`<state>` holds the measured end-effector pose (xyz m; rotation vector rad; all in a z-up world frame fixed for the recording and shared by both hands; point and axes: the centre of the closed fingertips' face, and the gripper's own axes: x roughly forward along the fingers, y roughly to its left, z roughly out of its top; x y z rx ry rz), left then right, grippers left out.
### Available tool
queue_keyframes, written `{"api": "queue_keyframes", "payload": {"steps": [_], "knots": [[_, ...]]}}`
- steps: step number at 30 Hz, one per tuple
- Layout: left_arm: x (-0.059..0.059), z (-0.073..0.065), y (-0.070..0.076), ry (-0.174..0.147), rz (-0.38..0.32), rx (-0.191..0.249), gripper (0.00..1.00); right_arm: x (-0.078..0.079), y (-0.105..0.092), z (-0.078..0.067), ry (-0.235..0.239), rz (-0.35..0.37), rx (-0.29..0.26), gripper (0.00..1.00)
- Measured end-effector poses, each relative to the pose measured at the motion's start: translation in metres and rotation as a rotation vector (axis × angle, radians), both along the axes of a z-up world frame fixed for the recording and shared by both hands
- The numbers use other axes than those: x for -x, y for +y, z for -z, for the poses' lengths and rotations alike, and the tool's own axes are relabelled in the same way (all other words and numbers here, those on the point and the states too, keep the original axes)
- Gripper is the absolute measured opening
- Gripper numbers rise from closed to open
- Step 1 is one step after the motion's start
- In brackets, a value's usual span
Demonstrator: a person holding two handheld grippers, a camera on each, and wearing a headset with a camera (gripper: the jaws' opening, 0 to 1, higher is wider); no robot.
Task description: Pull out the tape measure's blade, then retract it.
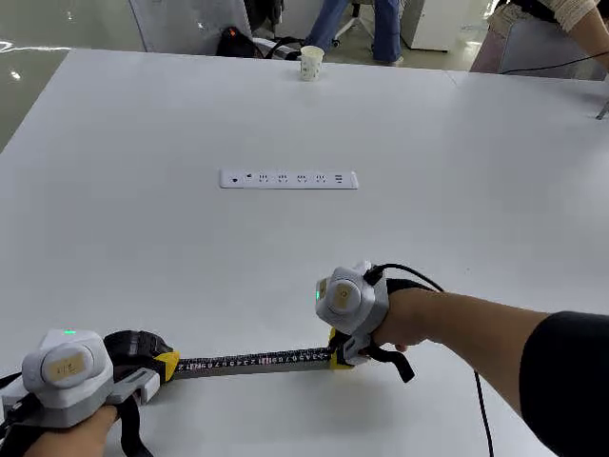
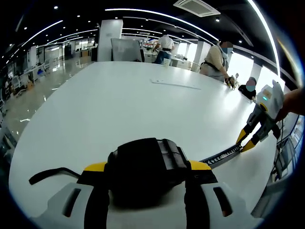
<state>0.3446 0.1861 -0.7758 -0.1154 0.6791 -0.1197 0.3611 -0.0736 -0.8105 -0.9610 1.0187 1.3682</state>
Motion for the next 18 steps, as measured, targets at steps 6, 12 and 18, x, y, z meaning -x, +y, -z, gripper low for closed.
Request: {"api": "queue_keyframes", "payload": {"steps": [6,12,18], "knots": [[0.0003,0.0008,-0.0003,0.003,0.002,0.001,0.59,-0.0010,0.0013,0.0004,0.012,0.026,-0.009,0.10],[0.0006,0.0020,-0.0007,0.009,0.001,0.000,0.59,0.0004,0.0024,0.0001,0.004,-0.006,0.011,0.10],[0.0005,0.0022,-0.0007,0.010,0.001,0.000,0.59,0.0000,0.0035,0.0000,0.006,0.006,0.010,0.10]]}}
